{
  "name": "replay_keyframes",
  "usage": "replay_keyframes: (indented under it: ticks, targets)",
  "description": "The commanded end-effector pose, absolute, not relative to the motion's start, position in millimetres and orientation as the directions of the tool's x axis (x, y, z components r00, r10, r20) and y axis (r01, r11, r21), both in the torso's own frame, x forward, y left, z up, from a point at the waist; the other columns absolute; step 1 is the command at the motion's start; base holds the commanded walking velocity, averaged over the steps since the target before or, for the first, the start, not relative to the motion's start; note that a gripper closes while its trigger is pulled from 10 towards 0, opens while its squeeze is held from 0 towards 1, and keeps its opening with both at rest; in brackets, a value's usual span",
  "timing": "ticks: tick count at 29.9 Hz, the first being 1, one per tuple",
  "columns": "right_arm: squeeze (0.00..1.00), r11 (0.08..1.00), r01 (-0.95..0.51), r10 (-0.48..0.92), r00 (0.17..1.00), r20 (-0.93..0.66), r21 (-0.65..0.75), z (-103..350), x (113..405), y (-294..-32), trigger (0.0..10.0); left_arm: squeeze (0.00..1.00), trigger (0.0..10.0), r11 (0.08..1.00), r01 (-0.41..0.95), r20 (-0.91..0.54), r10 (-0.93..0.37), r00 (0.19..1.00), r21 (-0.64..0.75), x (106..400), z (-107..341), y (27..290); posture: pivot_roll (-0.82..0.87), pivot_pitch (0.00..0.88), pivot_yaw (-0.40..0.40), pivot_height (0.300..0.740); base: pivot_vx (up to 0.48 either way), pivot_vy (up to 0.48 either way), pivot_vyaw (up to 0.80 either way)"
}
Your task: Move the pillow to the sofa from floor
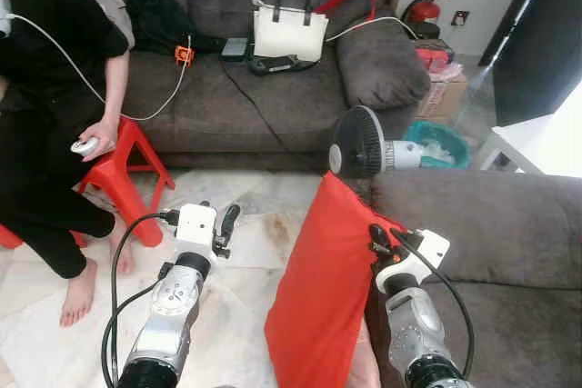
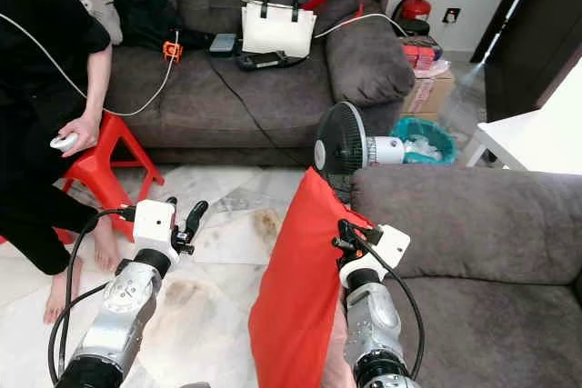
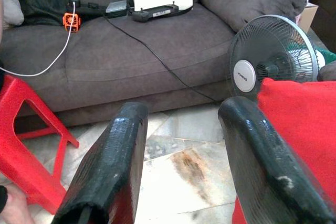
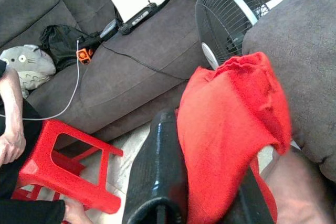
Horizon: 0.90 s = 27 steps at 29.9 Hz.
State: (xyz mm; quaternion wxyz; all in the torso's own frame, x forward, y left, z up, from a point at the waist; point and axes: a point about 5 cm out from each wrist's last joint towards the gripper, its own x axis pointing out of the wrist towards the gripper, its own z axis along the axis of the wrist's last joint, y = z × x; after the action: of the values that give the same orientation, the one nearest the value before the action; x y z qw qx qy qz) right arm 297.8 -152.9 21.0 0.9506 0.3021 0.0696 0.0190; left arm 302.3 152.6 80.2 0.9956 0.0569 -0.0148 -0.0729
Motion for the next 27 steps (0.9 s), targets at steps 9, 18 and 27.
replay_keyframes:
  ticks: [9,18,27]
  targets:
    - [0.0,0.839,-0.01,0.03,0.999,-0.028,0.544,42.4,310.7,-167.5,10.0,0.0,10.0,0.979,0.137,0.033,-0.143,0.989,0.149,301.7,82.6,153.3,0.13,0.0,-0.059,0.74,0.0,-0.114,-0.78]
    - [0.0,0.84,-0.002,0.022,0.999,-0.031,0.542,42.3,310.7,-168.9,10.0,0.0,10.0,0.983,0.13,0.03,-0.135,0.99,0.131,301.9,82.3,153.6,0.13,0.0,-0.059,0.74,0.0,-0.04,-0.78]
    - [0.0,0.841,-0.001,0.022,0.999,-0.031,0.542,42.4,310.8,-168.9,10.0,0.0,10.0,0.983,0.129,0.03,-0.134,0.99,0.131,301.9,82.3,153.5,0.13,0.0,-0.059,0.74,0.0,0.0,-0.77]
